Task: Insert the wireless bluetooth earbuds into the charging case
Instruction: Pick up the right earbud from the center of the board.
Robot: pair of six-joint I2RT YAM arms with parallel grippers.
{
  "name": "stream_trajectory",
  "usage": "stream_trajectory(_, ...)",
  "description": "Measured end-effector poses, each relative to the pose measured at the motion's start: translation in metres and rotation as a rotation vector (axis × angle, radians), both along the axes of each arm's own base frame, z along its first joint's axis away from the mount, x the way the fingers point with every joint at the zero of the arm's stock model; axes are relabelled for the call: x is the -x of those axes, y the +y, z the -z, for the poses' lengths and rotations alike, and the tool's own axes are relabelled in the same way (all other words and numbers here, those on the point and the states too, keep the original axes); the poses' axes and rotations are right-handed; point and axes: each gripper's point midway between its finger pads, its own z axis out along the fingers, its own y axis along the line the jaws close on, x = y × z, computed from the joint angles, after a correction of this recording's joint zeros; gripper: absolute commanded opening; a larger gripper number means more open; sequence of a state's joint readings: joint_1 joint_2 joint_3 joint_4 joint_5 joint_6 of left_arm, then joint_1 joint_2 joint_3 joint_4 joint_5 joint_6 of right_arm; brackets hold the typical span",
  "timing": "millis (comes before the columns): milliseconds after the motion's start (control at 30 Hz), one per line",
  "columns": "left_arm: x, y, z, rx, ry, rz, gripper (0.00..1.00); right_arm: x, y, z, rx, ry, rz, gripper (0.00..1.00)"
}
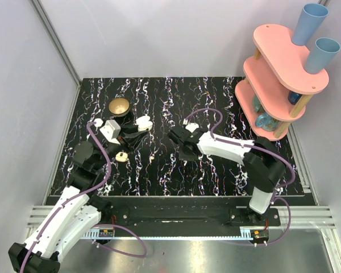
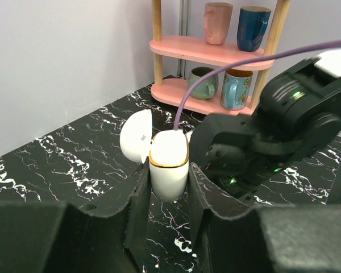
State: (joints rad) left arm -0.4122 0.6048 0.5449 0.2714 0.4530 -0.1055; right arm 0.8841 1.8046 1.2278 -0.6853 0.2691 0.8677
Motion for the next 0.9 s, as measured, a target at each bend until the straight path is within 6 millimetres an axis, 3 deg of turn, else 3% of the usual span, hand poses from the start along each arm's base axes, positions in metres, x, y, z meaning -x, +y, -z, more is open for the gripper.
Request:
stream_trajectory(233, -0.009, -0.002, 0.011, -0.014, 0.040, -0.012, 0.00, -0.020, 0.004, -0.064, -0.034, -0.251, -0.044, 0.16)
stream_trajectory(333, -0.013, -0.004, 0.015, -0.015, 0.059, -0.012, 0.00, -0.034, 0.000, -0.109, -0.073, -0.415, -0.048, 0.16)
stream_trajectory(367, -0.014, -0.004, 0.016, -0.014, 0.065, -0.011, 0.00, -0.035, 0.000, -0.113, -0.076, -0.429, -0.047, 0.16)
stream_trajectory(667, -0.024, -0.012, 0.021, -0.005, 0.125, 0.003, 0.00, -0.060, -0.014, -0.229, -0.166, -0.822, -0.068, 0.15)
stream_trajectory(900, -0.027, -0.018, 0.025, -0.003, 0.167, 0.031, 0.00, -0.064, -0.014, -0.267, -0.194, -0.937, -0.099, 0.15)
